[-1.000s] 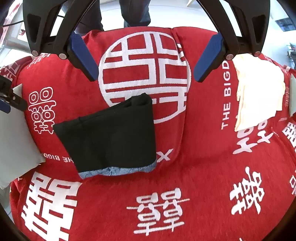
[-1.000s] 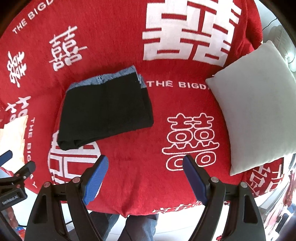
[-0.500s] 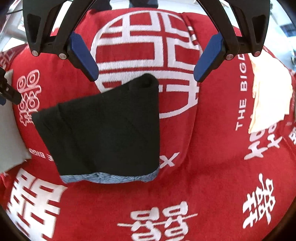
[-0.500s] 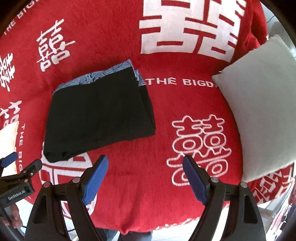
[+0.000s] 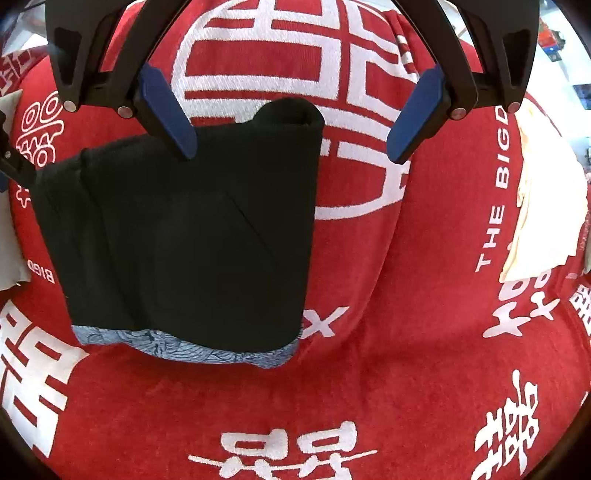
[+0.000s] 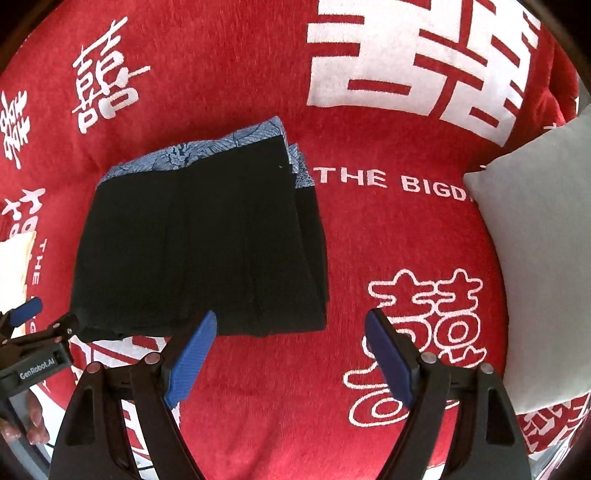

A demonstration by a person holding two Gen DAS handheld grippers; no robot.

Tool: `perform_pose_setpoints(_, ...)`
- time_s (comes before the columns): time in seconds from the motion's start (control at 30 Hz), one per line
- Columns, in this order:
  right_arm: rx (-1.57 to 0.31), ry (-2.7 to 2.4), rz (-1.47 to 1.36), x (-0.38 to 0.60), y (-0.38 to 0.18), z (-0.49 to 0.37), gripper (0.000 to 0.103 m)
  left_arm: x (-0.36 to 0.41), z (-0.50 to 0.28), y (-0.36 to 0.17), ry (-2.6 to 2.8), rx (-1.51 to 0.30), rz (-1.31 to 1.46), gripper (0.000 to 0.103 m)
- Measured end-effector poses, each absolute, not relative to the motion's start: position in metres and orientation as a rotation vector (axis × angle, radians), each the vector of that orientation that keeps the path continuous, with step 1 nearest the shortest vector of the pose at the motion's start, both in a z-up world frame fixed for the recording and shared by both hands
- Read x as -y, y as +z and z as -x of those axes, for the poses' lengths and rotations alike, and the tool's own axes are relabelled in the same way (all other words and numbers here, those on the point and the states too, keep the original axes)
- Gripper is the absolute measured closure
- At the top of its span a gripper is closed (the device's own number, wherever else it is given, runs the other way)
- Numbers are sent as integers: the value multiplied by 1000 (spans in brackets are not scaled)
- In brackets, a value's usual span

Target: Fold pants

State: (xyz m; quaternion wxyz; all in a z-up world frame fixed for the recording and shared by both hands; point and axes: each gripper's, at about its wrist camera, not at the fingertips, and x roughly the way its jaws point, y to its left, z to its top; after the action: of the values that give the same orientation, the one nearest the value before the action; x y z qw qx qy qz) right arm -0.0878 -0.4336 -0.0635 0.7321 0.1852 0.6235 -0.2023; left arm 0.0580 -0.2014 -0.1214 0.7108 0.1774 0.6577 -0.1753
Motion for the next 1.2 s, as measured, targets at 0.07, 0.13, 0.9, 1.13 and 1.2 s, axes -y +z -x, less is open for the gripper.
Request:
perform_pose_setpoints(0.07, -1380, -432, -404, 435, -66, 88, 18, 201, -60, -122, -381, -1464, -389, 0)
perform_pose_setpoints(0.13, -1385, -428, -404, 438, -68, 88, 18, 199, -63, -123, -378, -1470, -376, 0)
perform_pose_setpoints(0.9, -1239, 45, -1026, 564, -163, 65, 18, 210, -146, -192, -749, -1576, -92, 0)
perform_pose_setpoints(1.13, -1215, 222, -1135, 557, -195, 59, 18, 222, -151, -218, -841, -1660, 42, 0)
perform_pose_setpoints(1.2, -1218, 233, -1115, 550, -198, 52, 18, 229, -147, -224, -851, -1677, 54, 0)
